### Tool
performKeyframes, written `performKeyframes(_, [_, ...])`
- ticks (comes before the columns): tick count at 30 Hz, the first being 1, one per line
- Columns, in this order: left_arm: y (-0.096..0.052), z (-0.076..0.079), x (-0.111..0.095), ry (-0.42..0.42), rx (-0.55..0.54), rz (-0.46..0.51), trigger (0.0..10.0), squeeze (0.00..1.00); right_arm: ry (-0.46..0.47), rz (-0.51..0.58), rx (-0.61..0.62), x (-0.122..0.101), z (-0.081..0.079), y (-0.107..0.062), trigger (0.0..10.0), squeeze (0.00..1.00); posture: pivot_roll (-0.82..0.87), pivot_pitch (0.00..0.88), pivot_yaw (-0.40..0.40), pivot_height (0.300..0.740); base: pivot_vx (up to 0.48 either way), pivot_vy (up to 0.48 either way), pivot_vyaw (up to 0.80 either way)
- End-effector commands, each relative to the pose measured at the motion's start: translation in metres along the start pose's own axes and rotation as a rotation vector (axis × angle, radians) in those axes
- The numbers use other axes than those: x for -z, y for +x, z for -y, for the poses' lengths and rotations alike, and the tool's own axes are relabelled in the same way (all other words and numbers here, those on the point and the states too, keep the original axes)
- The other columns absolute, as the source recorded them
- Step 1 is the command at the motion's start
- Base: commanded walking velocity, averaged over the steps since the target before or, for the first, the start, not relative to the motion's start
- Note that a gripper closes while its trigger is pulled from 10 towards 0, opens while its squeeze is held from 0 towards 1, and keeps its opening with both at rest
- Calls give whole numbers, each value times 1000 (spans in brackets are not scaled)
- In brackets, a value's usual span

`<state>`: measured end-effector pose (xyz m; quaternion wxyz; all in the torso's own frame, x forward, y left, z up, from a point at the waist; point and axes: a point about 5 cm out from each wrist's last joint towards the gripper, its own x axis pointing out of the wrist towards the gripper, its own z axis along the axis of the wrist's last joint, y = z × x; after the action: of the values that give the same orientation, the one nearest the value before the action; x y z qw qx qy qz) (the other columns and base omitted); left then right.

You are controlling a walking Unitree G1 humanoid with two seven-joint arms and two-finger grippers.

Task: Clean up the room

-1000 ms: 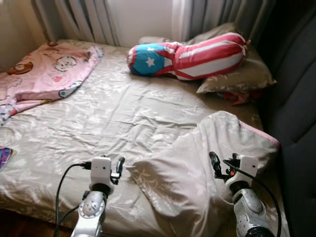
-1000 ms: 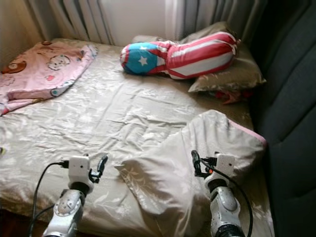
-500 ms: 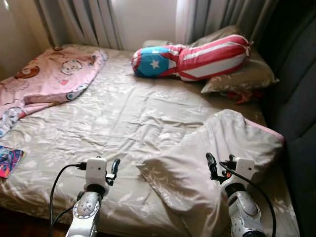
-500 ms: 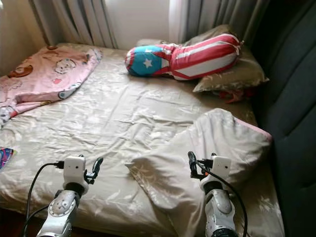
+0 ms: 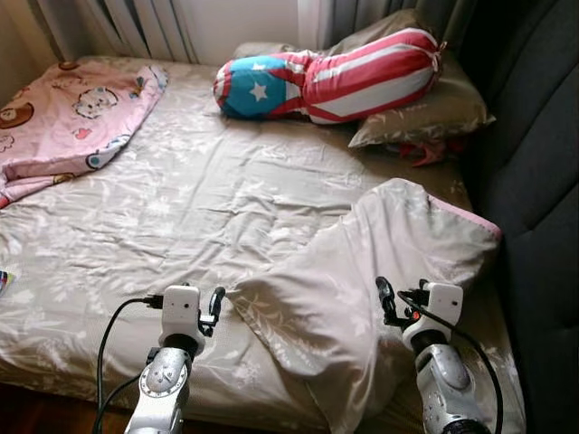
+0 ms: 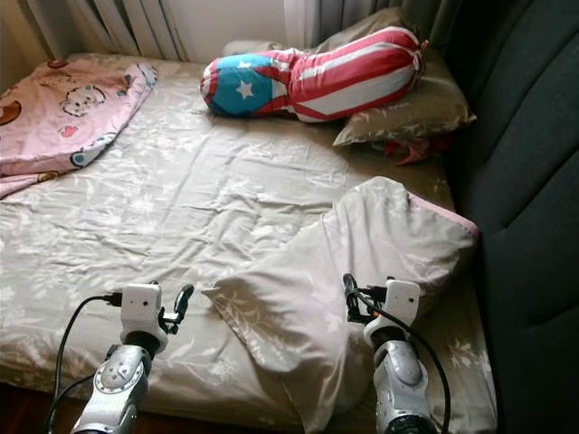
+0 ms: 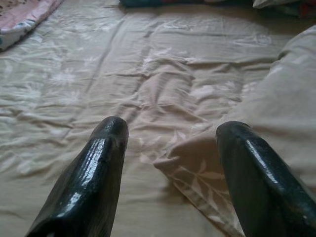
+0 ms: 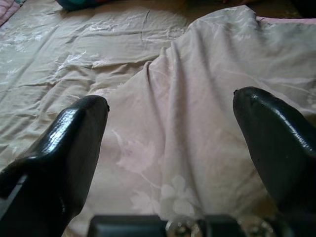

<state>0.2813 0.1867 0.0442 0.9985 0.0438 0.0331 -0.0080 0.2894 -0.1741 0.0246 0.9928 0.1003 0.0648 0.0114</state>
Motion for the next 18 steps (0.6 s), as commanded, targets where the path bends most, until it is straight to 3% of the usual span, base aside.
performKeyframes(1, [-4,-3,4,-15,-15,-16,10000,0,-5,-13,9,4,1,-4,10000,0,-85,194,-37,691,0,0,0])
performKeyframes(8, [-4,-4,2,-11,-12,-14,10000,0,-6,-53,21,9,-1,-4,10000,0,-82,200,-27,681,0,0,0])
performKeyframes(11, [-4,-4,2,-11,-12,-16,10000,0,-12,-45,17,8,-1,-5,10000,0,-83,200,-28,662,0,0,0])
performKeyframes(18, [-3,-4,-1,-13,-7,-7,10000,0,-9,-29,19,7,-1,-6,10000,0,-82,206,-25,662,0,0,0])
